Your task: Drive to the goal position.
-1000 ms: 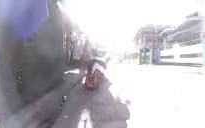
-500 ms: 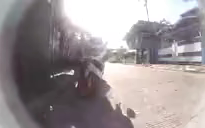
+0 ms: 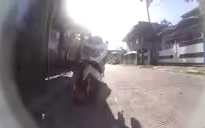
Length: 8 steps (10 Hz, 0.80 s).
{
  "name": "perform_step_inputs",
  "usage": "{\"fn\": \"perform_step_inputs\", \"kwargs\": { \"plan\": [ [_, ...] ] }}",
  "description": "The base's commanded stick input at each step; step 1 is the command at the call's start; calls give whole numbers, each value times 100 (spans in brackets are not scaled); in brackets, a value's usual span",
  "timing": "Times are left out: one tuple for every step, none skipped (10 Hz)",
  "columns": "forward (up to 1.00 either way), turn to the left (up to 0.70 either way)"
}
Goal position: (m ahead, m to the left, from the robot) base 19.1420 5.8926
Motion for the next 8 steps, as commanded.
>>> {"fn": "perform_step_inputs", "kwargs": {
  "plan": [
    [24, -48],
    [24, -48],
    [24, -48],
    [24, -47],
    [21, -38],
    [0, -34],
    [0, -65],
    [0, -70]
  ]
}}
